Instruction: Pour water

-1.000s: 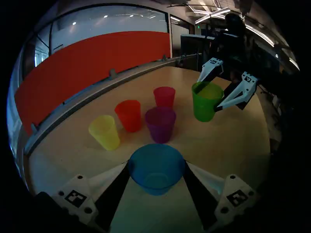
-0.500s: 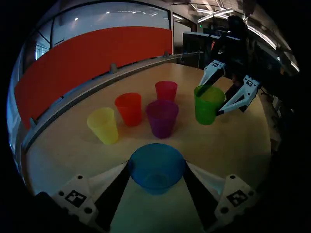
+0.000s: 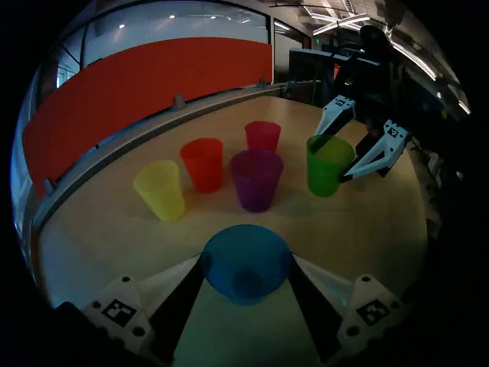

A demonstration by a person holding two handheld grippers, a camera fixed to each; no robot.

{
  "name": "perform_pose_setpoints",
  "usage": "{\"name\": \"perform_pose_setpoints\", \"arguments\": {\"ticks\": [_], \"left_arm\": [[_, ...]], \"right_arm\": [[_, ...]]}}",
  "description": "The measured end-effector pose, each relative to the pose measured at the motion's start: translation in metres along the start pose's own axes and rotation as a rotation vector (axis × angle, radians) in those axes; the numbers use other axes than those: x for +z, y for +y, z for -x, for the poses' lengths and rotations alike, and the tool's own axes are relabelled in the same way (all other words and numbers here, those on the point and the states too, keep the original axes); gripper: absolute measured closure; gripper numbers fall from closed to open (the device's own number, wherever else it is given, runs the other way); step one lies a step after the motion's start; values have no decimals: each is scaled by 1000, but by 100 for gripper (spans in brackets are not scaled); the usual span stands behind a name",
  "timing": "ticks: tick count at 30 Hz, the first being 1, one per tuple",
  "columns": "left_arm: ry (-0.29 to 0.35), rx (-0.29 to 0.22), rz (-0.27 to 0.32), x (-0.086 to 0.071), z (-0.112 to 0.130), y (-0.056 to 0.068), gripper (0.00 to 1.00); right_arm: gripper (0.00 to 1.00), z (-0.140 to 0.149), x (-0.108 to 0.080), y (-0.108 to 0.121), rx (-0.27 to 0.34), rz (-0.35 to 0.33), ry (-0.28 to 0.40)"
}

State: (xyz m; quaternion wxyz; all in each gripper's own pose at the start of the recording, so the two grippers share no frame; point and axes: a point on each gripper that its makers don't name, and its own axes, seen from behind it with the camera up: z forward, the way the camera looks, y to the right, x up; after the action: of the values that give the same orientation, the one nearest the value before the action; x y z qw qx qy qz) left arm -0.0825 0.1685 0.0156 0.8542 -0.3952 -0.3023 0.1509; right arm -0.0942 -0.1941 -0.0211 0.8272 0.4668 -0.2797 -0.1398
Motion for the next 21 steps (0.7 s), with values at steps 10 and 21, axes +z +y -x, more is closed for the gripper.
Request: {"name": "perform_pose_setpoints", "arguments": {"ticks": [10, 21], "left_arm": [[-8, -9, 2, -2, 7, -2, 10], [-28, -8, -1, -2, 10, -3, 10]], "right_arm": [[10, 3, 4, -1, -3, -1, -10], [10, 7, 5, -1, -1, 0, -15]]}}
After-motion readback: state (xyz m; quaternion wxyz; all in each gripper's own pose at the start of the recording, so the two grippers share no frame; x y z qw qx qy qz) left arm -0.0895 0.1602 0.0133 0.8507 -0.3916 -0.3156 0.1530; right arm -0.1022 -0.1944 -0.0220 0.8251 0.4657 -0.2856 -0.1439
